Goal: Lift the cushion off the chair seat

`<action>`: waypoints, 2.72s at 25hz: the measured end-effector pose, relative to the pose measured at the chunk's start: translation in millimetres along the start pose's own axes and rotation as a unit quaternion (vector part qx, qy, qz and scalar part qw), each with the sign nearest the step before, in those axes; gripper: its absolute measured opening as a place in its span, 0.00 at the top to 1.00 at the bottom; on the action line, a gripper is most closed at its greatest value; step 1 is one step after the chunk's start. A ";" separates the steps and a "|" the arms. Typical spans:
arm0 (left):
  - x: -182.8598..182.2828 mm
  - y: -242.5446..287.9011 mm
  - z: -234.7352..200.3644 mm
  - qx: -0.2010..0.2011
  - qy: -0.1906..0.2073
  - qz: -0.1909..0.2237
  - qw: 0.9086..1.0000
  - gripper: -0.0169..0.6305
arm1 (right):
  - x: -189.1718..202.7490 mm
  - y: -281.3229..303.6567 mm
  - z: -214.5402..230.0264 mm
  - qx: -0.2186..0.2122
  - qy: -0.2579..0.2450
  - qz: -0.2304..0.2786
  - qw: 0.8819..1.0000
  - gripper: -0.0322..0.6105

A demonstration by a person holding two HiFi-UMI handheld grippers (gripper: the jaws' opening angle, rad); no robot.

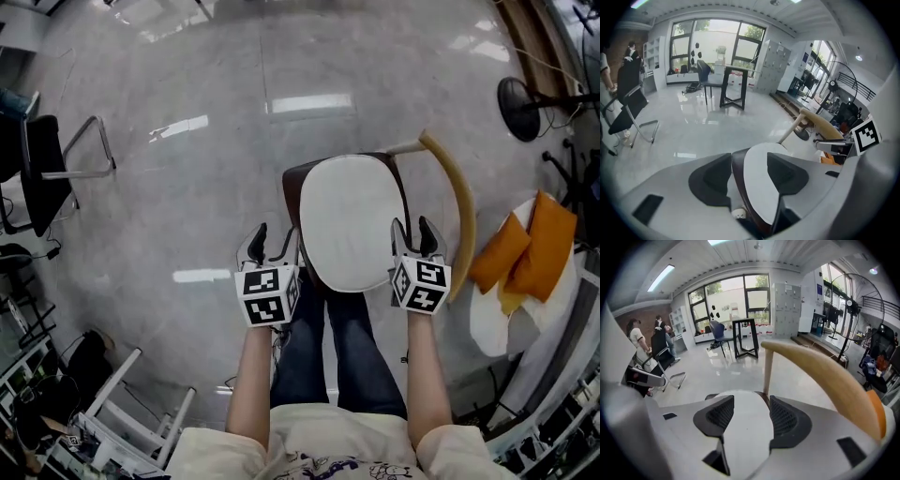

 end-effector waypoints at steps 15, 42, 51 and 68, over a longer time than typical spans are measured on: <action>134.1 130.1 -9.0 -0.003 -0.055 -0.138 0.989 0.59 | 112.1 128.0 39.9 0.014 -0.032 -0.116 0.993 0.54; 187.3 188.7 6.5 0.019 -0.102 -0.193 0.976 0.78 | 159.7 165.6 53.8 -0.035 0.008 -0.176 0.984 0.68; 172.8 169.1 11.1 0.023 -0.081 -0.164 0.983 0.89 | 148.0 142.9 45.9 -0.008 -0.040 -0.167 0.985 0.90; 6.8 4.6 1.6 0.019 -0.041 0.004 0.999 0.89 | -37.4 -15.9 -16.8 -0.013 -0.035 0.042 0.998 0.90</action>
Point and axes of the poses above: the fingertips, and each gripper's own axes: y forward along the fingers, z to its right, x out of its underside, the point moved 4 cm from there along -y, backward along the fingers
